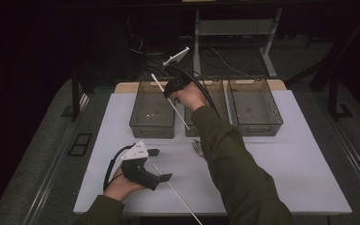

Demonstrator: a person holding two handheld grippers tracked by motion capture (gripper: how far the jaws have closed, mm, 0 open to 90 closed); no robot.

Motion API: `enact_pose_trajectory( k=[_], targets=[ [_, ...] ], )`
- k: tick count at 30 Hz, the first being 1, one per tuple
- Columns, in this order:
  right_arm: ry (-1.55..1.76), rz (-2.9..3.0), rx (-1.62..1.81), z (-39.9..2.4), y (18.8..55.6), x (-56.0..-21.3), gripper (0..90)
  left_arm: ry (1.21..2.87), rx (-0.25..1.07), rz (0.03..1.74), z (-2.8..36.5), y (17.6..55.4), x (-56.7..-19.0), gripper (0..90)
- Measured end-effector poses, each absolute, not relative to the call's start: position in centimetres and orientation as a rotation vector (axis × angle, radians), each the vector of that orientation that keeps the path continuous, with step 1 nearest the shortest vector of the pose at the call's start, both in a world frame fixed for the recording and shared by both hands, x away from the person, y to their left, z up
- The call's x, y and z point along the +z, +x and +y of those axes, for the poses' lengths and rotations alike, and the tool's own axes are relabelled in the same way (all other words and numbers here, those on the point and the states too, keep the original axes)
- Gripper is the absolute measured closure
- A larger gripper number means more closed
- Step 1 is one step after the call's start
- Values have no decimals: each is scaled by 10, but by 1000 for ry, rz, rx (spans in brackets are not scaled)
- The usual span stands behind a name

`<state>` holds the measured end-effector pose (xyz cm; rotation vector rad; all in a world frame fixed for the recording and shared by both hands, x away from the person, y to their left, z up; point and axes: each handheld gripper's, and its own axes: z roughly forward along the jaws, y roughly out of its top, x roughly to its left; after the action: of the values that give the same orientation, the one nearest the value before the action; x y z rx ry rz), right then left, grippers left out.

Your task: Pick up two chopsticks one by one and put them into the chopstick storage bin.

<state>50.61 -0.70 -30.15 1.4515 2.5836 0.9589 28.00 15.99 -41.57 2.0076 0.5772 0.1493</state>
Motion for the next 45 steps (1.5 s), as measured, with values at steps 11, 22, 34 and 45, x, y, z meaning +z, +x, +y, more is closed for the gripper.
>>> enact_pose_trajectory(
  k=[11, 22, 34, 45],
  targets=[
    [1521, 2537, 967, 14, 534, -314, 841, 2003, 147, 575, 160, 280, -416, 0],
    [1549, 2497, 985, 32, 551, -320, 841, 1993, 141, 579, 162, 281, -415, 0],
    [1547, 2530, 900, 47, 558, -348, 839, 1986, 131, 577, 162, 282, -416, 0],
    [1533, 2595, 810, 52, 553, -367, 785, 1989, 132, 575, 163, 282, -416, 0]
  ],
)
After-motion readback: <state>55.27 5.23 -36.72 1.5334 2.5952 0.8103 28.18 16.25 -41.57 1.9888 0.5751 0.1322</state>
